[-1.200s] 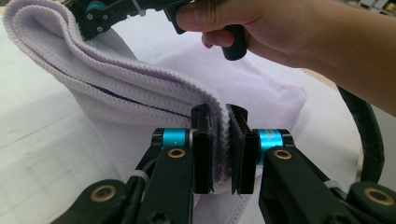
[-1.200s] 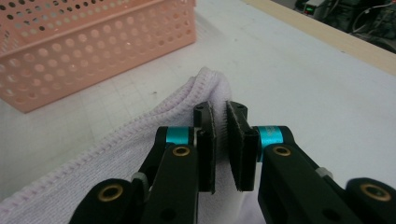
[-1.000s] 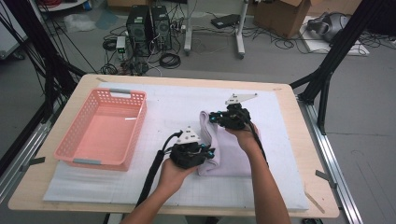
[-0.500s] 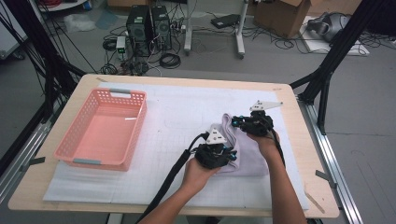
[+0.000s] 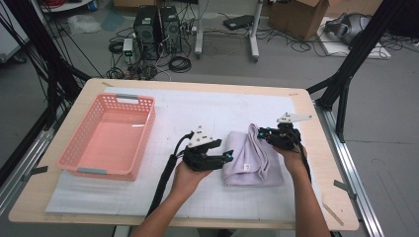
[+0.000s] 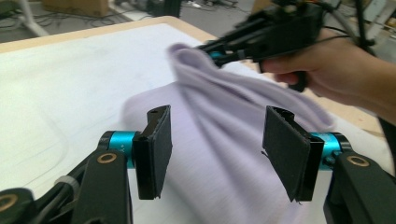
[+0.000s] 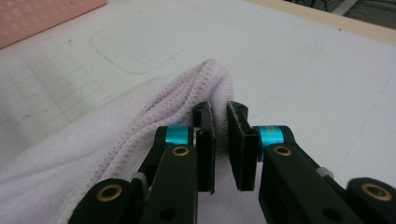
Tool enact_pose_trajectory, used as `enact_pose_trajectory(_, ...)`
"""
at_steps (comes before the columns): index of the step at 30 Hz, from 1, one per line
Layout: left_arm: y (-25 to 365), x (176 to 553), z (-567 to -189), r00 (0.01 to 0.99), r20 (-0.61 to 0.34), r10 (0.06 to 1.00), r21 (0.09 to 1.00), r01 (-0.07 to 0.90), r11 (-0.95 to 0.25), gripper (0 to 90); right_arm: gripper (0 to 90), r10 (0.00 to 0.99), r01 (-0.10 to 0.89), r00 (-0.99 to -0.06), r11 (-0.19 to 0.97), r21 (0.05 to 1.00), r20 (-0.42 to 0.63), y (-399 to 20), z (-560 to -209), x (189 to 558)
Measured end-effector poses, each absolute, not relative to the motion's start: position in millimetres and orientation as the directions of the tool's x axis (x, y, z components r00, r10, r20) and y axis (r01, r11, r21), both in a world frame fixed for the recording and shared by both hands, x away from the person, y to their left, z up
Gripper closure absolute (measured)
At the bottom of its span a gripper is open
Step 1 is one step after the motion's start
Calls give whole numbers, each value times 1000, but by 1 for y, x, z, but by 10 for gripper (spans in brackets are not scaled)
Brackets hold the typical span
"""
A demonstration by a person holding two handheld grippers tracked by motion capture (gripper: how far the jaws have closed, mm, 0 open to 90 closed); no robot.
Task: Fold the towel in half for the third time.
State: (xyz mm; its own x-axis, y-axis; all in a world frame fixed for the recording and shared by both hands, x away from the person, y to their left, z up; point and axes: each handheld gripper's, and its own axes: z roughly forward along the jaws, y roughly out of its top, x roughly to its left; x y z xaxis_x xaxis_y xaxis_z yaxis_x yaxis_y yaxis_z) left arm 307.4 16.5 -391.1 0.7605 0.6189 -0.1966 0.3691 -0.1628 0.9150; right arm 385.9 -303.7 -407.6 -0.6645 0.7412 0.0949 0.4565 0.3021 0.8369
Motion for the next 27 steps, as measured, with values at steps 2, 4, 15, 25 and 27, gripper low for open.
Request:
enact_pose_trajectory(2, 26, 308, -397, 748, -201, 632, 911, 381, -161, 418, 784, 753, 464, -651, 293, 836, 97, -307, -409, 384)
enact_pose_trajectory(4, 34, 308, -403, 739, -207, 641, 908, 389, -155, 415, 713, 775, 485, -624, 289, 826, 95, -312, -408, 381)
enact_pose_trajectory(15, 73, 303, -422, 712, -205, 671, 905, 400, -148, 371, 639, 851, 476, -525, 276, 835, 18, -348, -397, 334)
enact_pose_trajectory(25, 93, 290, -431, 727, -171, 665, 907, 381, -182, 360, 723, 785, 448, -619, 319, 835, 32, -327, -405, 285)
enact_pose_trajectory(27, 95, 288, -430, 729, -166, 664, 906, 379, -190, 360, 723, 770, 454, -636, 323, 830, 48, -319, -409, 278)
